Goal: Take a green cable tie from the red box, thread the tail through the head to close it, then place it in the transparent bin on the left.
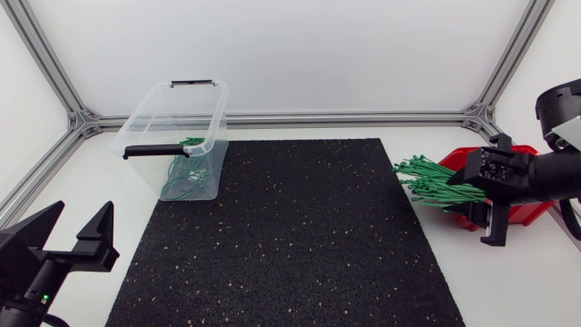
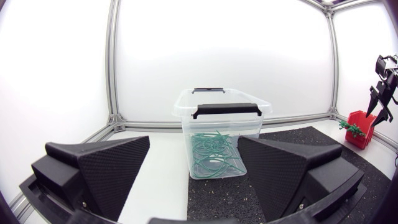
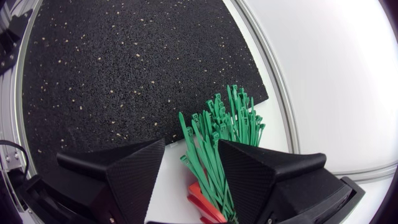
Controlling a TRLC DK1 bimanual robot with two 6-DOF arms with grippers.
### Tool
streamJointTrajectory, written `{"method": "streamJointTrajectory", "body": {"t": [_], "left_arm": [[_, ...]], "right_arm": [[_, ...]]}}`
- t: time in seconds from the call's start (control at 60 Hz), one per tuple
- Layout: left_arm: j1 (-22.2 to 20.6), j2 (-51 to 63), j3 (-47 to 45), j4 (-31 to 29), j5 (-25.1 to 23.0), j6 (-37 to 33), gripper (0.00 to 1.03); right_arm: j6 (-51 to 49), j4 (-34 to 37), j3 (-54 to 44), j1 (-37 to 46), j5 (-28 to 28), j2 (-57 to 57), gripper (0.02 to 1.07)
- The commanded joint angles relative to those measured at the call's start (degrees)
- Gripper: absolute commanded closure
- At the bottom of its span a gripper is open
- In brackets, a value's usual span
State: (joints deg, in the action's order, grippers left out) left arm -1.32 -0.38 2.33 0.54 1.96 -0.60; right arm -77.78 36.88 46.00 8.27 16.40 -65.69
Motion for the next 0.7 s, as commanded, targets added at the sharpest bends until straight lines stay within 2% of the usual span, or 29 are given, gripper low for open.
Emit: {"method": "streamJointTrajectory", "body": {"t": [0.0, 0.183, 0.283, 0.5, 0.583, 0.683], "left_arm": [[-0.5, -0.1, -2.2, -1.0, 0.0, 0.4, 0.04], [-0.6, 0.0, -2.2, -1.0, 0.0, 0.4, 0.04], [-0.6, 0.1, -2.2, -1.0, 0.0, 0.4, 0.04], [-0.9, 0.1, -2.2, -1.0, 0.0, 0.4, 0.04], [-1.0, 0.1, -2.2, -1.0, 0.0, 0.4, 0.04], [-1.0, 0.2, -2.2, -1.0, 0.0, 0.4, 0.04]], "right_arm": [[-2.8, -1.6, -2.7, -1.7, -1.5, 0.0, 0.55], [-3.8, -2.1, -3.1, -3.9, -3.1, -3.1, 0.56], [-3.9, -3.6, -3.2, -4.3, -3.7, -4.6, 0.64], [-4.7, -5.6, -3.0, -4.3, -4.6, -7.6, 0.66], [-5.0, -6.3, -3.4, -4.3, -4.5, -7.8, 0.76], [-4.9, -7.1, -3.6, -4.5, -4.6, -8.2, 0.77]]}}
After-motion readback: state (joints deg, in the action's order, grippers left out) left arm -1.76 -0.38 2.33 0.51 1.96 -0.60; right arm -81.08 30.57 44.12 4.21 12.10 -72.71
